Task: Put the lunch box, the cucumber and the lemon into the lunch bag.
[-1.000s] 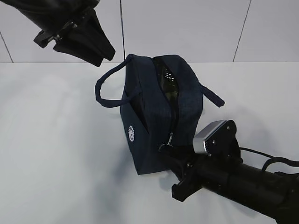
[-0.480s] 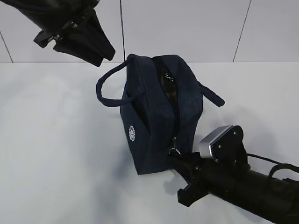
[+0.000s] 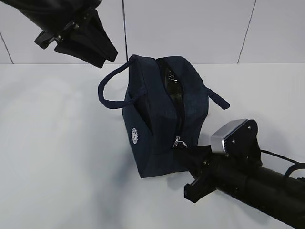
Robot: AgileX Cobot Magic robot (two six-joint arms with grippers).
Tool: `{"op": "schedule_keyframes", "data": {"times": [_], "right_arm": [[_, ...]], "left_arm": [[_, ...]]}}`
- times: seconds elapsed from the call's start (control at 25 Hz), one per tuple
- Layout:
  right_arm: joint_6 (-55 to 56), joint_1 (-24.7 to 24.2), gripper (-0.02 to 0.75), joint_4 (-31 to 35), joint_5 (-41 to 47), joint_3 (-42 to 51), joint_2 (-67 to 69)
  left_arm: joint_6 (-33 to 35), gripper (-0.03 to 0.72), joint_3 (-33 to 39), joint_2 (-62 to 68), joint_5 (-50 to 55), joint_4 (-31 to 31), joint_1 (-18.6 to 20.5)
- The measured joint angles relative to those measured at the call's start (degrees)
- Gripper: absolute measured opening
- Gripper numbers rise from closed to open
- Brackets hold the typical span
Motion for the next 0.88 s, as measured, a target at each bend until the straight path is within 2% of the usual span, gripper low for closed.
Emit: {"op": "schedule_keyframes", "data": {"times": [0.36,0.88], "right_arm": [[0.00,0.00,0.000,0.97,0.39,0.12,-5.10],[-1.15,0.00,0.000,3.73,5.67,0.25,-11.71]], "left_arm": [[0.00,0.236,0.00,0.00,0.00,0.00,0.00],[0.00,0.236,0.00,0.00,0.00,0.00,0.00]]}}
